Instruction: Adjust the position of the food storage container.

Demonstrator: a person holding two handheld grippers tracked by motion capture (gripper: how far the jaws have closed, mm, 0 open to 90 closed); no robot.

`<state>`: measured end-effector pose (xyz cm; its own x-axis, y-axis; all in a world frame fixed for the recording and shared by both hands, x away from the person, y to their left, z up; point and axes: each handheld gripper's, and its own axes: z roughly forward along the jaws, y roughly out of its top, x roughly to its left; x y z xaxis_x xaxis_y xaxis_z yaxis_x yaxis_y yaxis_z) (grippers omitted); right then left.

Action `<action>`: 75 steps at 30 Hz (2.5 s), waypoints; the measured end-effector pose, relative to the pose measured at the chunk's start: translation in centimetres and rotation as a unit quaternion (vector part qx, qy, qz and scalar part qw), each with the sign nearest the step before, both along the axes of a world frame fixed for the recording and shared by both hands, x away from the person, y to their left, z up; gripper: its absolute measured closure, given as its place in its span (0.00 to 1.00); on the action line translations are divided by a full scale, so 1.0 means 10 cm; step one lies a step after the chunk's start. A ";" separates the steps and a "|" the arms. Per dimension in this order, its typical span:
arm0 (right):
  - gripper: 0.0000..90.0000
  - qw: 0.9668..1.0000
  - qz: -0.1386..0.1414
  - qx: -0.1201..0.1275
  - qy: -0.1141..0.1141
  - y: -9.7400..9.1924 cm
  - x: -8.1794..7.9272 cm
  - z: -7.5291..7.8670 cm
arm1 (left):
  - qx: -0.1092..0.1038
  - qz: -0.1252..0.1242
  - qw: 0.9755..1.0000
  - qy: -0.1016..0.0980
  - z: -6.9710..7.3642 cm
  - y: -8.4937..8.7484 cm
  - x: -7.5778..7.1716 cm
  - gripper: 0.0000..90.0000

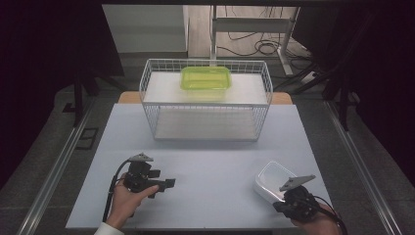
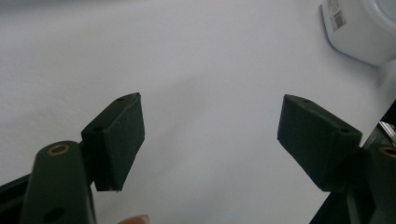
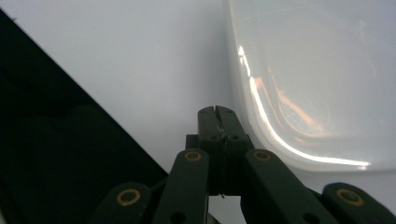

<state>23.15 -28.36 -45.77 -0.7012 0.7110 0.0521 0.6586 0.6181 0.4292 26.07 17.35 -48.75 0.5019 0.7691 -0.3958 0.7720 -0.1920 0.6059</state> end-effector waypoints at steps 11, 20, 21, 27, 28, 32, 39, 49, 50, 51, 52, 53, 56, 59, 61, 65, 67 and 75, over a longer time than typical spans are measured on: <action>0.99 0.999 -0.041 -0.008 -0.013 -0.20 0.10 -0.02 | 0.002 -0.001 1.000 0.002 -0.01 -0.01 0.01 0.24; 0.99 0.998 -0.038 0.021 -0.035 -0.22 0.01 0.20 | 0.001 0.002 1.000 0.000 -0.01 0.01 0.01 0.24; 0.99 0.998 -0.040 0.023 -0.040 -0.23 0.02 0.23 | 0.001 0.002 1.000 0.000 -0.01 0.01 0.01 0.24; 0.99 0.993 -0.098 0.017 -0.065 -0.48 0.15 0.37 | 0.001 0.002 1.000 0.002 -0.01 0.01 0.02 0.24; 0.99 0.992 -0.109 0.014 -0.068 -0.52 0.18 0.38 | 0.001 0.003 1.000 0.002 -0.01 0.01 0.02 0.24; 0.99 0.986 -0.149 -0.003 -0.073 -0.63 0.34 0.40 | 0.001 0.004 1.000 0.002 -0.02 0.03 0.03 0.24; 0.99 0.978 -0.198 -0.037 -0.058 -0.75 0.58 0.25 | -0.003 0.006 1.000 0.003 -0.01 0.07 0.02 0.24; 0.99 0.979 -0.193 -0.053 -0.030 -0.68 0.62 0.09 | -0.006 0.010 1.000 0.004 -0.03 0.10 0.01 0.25; 0.99 0.979 -0.193 -0.056 -0.031 -0.67 0.62 0.08 | -0.005 0.010 1.000 0.005 -0.03 0.09 0.01 0.25; 0.99 0.979 -0.194 -0.054 -0.029 -0.66 0.62 0.08 | -0.004 0.009 1.000 0.005 -0.03 0.09 0.01 0.25; 0.99 0.979 -0.192 -0.053 -0.029 -0.65 0.63 0.08 | -0.004 0.008 1.000 0.006 -0.03 0.09 0.02 0.25; 0.99 0.980 -0.190 -0.053 -0.028 -0.64 0.63 0.08 | -0.005 0.009 1.000 0.007 -0.04 0.08 0.02 0.25; 0.99 0.981 -0.184 -0.055 -0.030 -0.58 0.66 0.08 | -0.005 0.009 1.000 0.007 -0.04 0.08 0.02 0.24; 0.99 0.982 -0.178 -0.056 -0.032 -0.52 0.68 0.07 | -0.004 0.008 1.000 0.007 -0.04 0.08 0.02 0.25; 0.99 0.982 -0.176 -0.057 -0.033 -0.49 0.69 0.07 | -0.004 0.008 1.000 0.007 -0.04 0.08 0.02 0.25; 0.99 0.985 -0.162 -0.057 -0.034 -0.32 0.75 0.06 | -0.005 0.009 1.000 0.007 -0.04 0.08 0.02 0.25; 0.99 0.986 -0.155 -0.055 -0.035 -0.26 0.77 0.06 | -0.005 0.009 1.000 0.008 -0.04 0.08 0.02 0.25; 0.99 0.991 -0.119 -0.058 -0.036 0.06 0.83 0.02 | -0.006 0.008 1.000 0.007 -0.03 0.08 0.02 0.25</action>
